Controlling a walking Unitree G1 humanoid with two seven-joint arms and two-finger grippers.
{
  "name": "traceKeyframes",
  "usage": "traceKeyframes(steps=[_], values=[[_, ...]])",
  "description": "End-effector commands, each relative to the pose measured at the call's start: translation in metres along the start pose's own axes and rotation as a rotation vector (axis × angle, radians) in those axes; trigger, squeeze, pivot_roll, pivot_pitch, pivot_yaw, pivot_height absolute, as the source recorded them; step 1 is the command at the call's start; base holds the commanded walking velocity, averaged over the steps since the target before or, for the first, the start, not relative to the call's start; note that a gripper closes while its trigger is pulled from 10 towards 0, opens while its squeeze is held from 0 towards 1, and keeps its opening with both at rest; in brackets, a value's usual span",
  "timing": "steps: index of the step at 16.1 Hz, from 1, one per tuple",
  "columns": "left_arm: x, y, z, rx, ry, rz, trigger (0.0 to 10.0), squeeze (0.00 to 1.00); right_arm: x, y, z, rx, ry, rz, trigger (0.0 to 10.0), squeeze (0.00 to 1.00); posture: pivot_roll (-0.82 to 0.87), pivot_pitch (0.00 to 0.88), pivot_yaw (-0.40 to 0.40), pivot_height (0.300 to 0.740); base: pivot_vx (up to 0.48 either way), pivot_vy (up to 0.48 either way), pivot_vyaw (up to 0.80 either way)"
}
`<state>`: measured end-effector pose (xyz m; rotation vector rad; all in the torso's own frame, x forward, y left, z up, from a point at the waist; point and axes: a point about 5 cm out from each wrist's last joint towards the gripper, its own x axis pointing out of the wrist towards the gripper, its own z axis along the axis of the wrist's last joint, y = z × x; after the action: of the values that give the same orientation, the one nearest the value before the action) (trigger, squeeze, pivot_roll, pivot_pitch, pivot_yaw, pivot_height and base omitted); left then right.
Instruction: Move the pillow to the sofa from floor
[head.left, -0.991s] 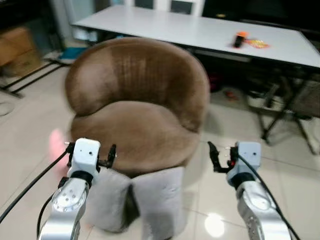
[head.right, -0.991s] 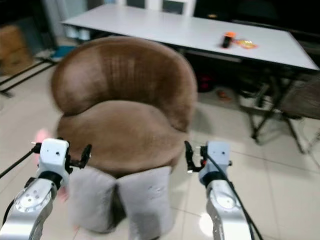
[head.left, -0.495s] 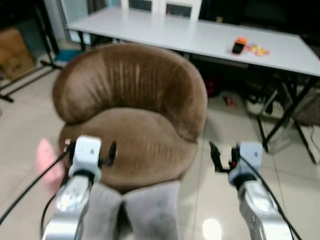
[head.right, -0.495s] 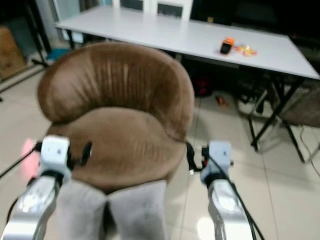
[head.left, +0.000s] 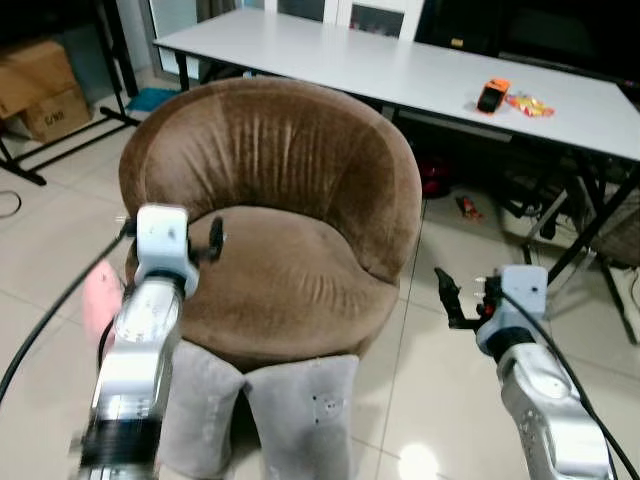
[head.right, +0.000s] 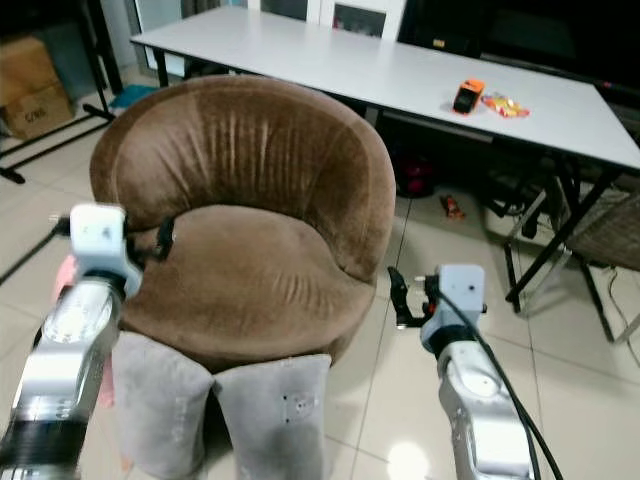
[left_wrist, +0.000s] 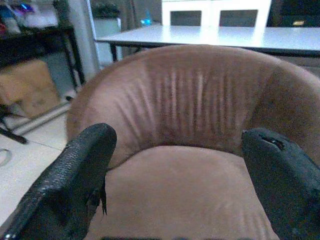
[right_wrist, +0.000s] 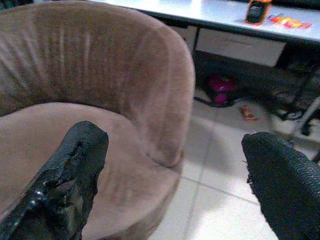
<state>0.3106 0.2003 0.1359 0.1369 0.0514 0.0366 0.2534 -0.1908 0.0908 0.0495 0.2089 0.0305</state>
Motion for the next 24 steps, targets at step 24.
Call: traceKeyframes(steps=[24], values=[[-0.087,-0.033,-0.037,0.003,0.055,-0.120,10.0,0.00,-0.021,-0.005,-0.006,0.005,-0.008,-0.099,10.0,0.00,-0.05,0.000,-0.072,0.645,0.000,0.000,0.00]])
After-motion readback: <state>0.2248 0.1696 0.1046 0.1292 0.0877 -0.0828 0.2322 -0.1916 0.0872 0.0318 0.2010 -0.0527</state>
